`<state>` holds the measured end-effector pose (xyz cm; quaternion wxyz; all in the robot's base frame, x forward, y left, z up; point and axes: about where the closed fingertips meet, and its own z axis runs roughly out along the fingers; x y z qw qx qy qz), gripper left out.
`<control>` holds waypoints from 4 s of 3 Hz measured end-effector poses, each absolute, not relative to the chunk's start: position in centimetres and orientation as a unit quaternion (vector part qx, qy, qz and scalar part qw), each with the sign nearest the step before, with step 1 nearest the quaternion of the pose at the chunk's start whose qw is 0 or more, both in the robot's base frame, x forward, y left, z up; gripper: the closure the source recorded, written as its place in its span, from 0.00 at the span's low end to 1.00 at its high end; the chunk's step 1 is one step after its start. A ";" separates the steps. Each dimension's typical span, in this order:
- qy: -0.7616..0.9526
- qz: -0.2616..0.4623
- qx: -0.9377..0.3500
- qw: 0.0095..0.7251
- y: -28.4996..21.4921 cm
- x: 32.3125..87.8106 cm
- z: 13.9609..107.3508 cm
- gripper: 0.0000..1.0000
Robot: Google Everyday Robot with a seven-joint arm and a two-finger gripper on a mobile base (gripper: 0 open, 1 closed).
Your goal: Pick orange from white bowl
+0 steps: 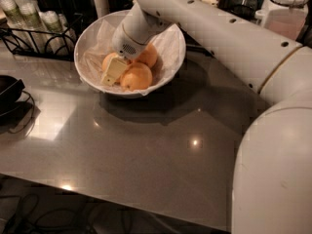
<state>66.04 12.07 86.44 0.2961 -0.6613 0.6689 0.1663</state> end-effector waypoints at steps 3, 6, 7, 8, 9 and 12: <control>0.671 0.177 -0.666 0.275 12.9 66.3 85.4 0.41; 0.651 0.205 -0.664 0.307 12.8 65.8 87.5 1.00; 0.635 0.228 -0.655 0.340 11.8 65.0 89.5 1.00; 0.617 0.261 -0.637 0.381 10.1 64.1 91.6 1.00; 0.604 0.293 -0.611 0.419 7.6 63.3 93.1 1.00; 0.579 0.309 -0.584 0.478 3.6 61.8 97.2 1.00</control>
Offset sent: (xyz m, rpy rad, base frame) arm 0.0066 0.0133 -0.0191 -0.0280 0.0662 0.0193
